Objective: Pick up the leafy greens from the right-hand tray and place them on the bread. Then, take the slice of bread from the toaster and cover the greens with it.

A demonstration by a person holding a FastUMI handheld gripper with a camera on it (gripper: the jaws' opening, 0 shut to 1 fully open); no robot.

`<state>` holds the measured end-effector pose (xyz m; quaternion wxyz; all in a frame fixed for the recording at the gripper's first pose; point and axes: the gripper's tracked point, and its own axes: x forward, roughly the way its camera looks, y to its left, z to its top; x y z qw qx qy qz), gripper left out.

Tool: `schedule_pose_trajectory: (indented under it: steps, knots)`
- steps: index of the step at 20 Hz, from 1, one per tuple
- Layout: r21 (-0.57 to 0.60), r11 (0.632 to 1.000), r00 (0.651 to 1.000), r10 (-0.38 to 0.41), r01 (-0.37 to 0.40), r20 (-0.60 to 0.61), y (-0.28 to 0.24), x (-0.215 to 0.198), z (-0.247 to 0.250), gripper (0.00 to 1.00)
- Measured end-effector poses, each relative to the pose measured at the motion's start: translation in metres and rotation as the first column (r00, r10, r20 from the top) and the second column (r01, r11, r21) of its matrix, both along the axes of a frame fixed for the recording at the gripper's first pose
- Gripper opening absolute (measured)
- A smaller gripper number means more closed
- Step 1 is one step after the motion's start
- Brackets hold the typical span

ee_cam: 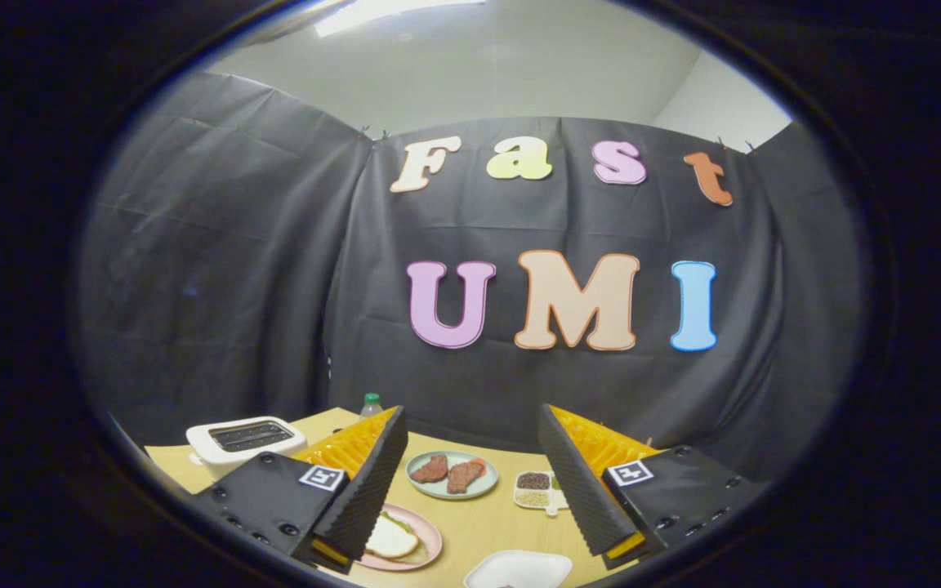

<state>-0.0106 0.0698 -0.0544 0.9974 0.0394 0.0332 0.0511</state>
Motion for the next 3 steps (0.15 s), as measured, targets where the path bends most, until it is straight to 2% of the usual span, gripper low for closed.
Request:
schedule_pose_trajectory:
  steps: [3]
  knots:
    - [0.007, 1.000, 1.000, 0.007, -0.007, -0.008, 0.0040, -0.0008, -0.0009, 1.00]
